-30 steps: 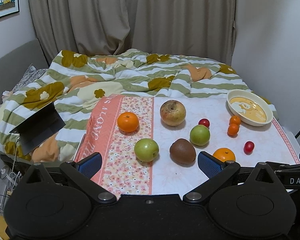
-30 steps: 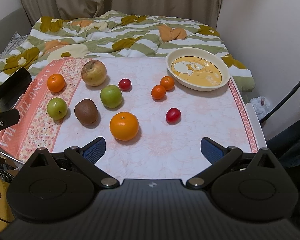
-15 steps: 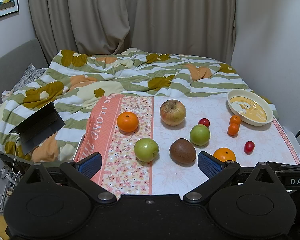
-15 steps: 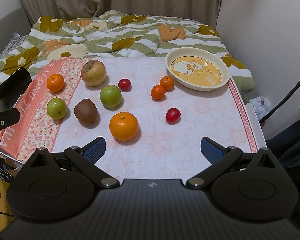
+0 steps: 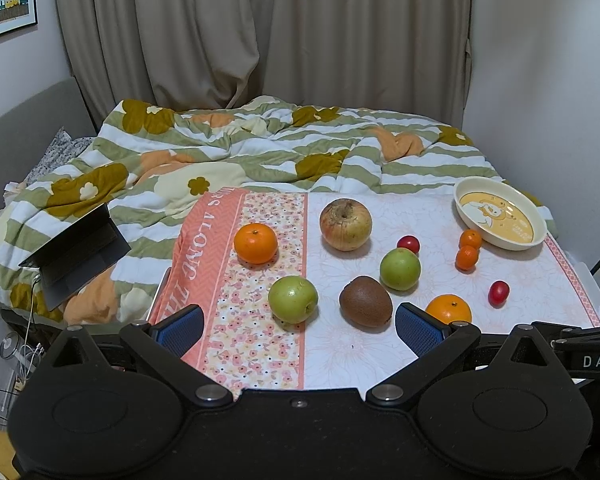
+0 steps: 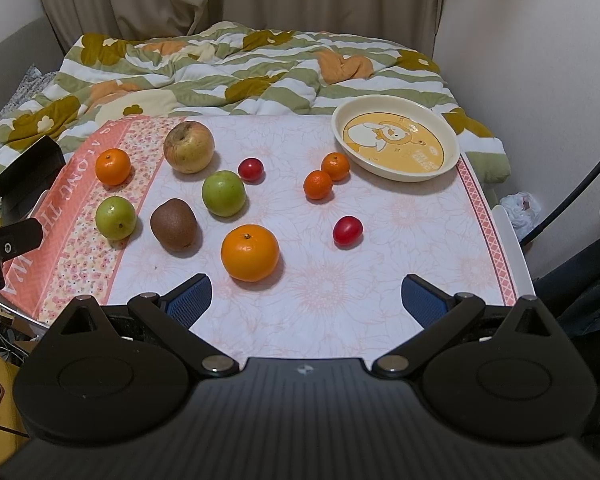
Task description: Organize fruits
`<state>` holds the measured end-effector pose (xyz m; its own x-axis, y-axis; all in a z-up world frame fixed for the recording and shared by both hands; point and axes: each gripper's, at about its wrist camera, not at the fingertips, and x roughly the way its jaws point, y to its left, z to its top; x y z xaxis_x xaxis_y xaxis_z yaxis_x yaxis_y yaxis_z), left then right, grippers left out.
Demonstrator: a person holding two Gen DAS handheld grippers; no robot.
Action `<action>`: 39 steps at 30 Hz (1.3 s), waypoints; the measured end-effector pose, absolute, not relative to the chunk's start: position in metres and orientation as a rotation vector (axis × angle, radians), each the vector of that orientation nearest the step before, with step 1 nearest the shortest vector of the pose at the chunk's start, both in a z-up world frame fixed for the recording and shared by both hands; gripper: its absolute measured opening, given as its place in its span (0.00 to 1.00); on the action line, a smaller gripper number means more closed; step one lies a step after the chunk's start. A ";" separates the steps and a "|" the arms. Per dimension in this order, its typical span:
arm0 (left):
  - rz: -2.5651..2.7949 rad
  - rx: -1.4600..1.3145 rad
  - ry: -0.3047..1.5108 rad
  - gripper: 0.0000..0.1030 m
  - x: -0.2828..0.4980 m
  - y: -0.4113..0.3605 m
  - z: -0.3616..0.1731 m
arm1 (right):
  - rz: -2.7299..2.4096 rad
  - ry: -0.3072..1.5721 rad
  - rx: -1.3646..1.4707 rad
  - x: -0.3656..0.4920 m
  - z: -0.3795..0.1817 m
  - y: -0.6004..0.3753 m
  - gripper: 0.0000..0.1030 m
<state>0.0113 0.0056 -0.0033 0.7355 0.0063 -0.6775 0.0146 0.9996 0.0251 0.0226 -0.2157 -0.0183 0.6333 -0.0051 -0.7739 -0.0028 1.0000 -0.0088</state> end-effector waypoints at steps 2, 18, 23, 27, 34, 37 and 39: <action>-0.005 0.030 0.746 1.00 0.011 0.006 -0.004 | -0.001 0.885 -0.008 0.023 -0.017 -0.215 1.00; 0.007 0.028 0.745 1.00 0.008 0.008 -0.003 | 0.018 0.881 -0.005 0.018 -0.018 -0.215 1.00; 0.015 0.026 0.747 1.00 0.007 0.006 -0.002 | 0.020 0.882 -0.005 0.017 -0.018 -0.216 1.00; 0.024 0.013 0.756 1.00 0.007 0.006 0.001 | 0.031 0.882 -0.009 0.016 -0.016 -0.218 1.00; 0.044 -0.020 0.761 0.99 0.008 0.009 0.006 | 0.082 0.887 -0.024 0.019 -0.010 -0.221 1.00; 0.076 0.010 0.730 0.99 0.008 0.011 0.001 | 0.094 0.875 -0.074 0.022 -0.015 -0.220 1.00; 0.082 0.046 0.709 0.99 0.010 0.012 -0.007 | 0.115 0.855 -0.099 0.024 -0.020 -0.220 1.00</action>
<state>0.0104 0.0123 -0.0065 0.7560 0.0906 -0.6483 -0.0591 0.9958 0.0702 0.0236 -0.2201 -0.0203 0.6508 0.0608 -0.7568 -0.1405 0.9892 -0.0414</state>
